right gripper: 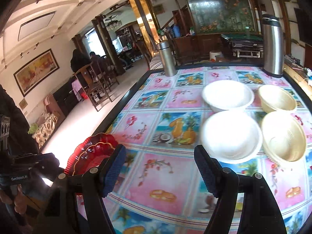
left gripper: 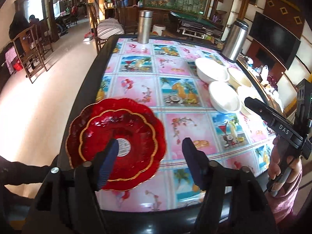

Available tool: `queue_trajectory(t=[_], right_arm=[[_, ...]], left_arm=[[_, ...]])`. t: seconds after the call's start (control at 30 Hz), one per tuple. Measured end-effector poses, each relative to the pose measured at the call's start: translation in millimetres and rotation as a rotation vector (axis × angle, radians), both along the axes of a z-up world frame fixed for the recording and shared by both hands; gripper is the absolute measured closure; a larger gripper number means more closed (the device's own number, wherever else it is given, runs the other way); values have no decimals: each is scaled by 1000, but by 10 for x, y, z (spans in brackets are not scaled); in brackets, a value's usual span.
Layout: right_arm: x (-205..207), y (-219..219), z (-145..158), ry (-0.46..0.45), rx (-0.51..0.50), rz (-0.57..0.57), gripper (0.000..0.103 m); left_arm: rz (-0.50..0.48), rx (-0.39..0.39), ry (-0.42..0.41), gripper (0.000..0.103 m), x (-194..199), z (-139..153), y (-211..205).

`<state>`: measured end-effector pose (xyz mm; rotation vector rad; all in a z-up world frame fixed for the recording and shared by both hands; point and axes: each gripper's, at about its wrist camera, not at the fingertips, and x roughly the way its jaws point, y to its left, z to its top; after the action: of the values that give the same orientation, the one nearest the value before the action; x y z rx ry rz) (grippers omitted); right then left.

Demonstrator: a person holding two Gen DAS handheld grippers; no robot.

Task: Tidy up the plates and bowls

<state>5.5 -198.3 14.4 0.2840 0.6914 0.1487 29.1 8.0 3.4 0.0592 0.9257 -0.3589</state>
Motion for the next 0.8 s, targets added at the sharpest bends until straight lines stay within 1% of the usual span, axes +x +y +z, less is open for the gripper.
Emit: queue_trajectory(t=[0.07,0.2,0.3,0.33,0.4,0.5,0.57,0.67,0.8], right_arm=[[-149,-291,43,-25,0,-46,29],[-433,-922,92,-57,48,-147,28],[-599,-1365,67,-53,91,-224,28],[-653,-1500,45,-54,109,-246,26],[-723,-1701,-21,-42,154,-267,26],[-738,-1863,-173,-7,239,-228,26],[-682,-1877,-293,26,316,-180,26],[-503,-1853,-459,72,441,-120,26],[-231,-1803,-622,128,546,-95,26]], left_arm=[[-31,-19,0,33,-14,3,-217],[-80,-96,45,33,9,-28,-611],[-102,-102,52,33,25,-77,-896],[-104,-107,57,33,46,-95,-989],[-103,-124,75,33,111,-161,-1131],[-90,-144,115,33,263,-284,-1304],[-75,-172,156,33,411,-375,-1380],[-51,-191,195,33,620,-479,-1458],[-35,-215,252,33,916,-602,-1525]])
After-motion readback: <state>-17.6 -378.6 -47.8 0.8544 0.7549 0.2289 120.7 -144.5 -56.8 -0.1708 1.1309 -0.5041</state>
